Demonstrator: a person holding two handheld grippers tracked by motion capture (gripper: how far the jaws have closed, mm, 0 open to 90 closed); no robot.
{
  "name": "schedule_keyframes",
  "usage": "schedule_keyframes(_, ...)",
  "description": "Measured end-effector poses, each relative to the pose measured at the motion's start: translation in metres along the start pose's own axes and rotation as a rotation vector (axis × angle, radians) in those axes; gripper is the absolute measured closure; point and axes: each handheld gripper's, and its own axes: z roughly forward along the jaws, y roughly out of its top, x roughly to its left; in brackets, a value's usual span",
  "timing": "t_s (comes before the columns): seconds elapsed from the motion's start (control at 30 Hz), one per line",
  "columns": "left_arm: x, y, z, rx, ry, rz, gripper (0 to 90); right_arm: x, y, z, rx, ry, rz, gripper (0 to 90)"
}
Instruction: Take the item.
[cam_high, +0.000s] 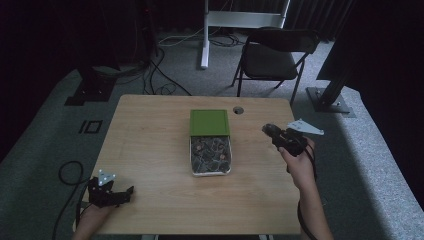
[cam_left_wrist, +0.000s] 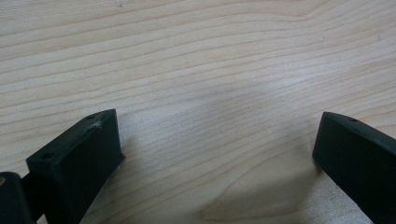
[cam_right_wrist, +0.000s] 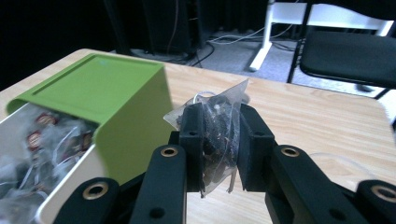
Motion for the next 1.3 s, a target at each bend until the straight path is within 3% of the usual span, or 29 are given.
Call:
schedule_keyframes(0.7,0.000,0.000,0.000,0.000,0.000,0.000,1.6,-0.051,-0.006,0.003,-0.016,-0.128,0.073,74.9)
schedule_keyframes(1.0,0.000,0.000,0.000,0.000,0.000,0.000,1.6,-0.063,-0.013,0.010,0.002,-0.161,0.101,74.8)
schedule_keyframes(1.3,0.000,0.000,0.000,0.000,0.000,0.000,1.6,-0.067,-0.019,0.015,0.019,-0.169,0.118,74.8)
